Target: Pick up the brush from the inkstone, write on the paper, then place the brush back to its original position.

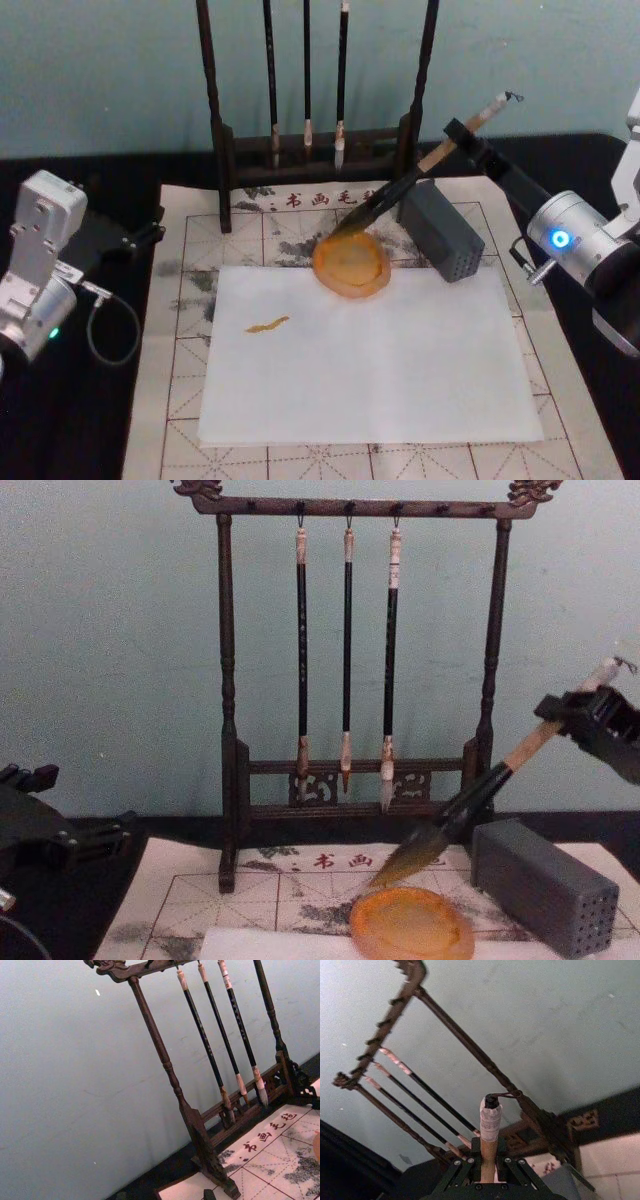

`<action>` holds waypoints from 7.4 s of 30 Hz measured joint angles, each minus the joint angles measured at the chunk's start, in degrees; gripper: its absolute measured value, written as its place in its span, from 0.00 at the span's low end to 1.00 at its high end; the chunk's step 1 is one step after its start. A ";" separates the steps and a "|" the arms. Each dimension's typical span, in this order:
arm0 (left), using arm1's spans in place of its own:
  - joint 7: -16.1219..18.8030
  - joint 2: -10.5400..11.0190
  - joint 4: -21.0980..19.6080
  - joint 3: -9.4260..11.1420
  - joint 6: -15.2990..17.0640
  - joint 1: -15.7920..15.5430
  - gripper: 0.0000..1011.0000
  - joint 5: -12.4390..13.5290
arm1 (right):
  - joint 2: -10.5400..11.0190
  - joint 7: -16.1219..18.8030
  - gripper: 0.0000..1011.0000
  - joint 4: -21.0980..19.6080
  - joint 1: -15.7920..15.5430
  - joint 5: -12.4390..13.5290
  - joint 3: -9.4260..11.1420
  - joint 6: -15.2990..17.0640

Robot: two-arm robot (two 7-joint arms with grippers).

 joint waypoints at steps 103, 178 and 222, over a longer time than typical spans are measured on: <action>0.00 0.00 0.00 0.00 0.00 0.00 0.99 0.00 | -0.11 -11.44 0.88 7.45 4.04 10.85 -5.67 -1.43; 0.00 0.00 0.00 0.00 0.00 0.00 0.99 0.00 | 15.20 -7.28 0.99 -8.08 -11.91 -32.94 -14.72 -23.01; 0.00 0.00 0.00 0.00 0.00 0.00 0.99 0.00 | 15.28 -7.18 0.99 -8.17 -11.98 -32.45 -14.67 -23.19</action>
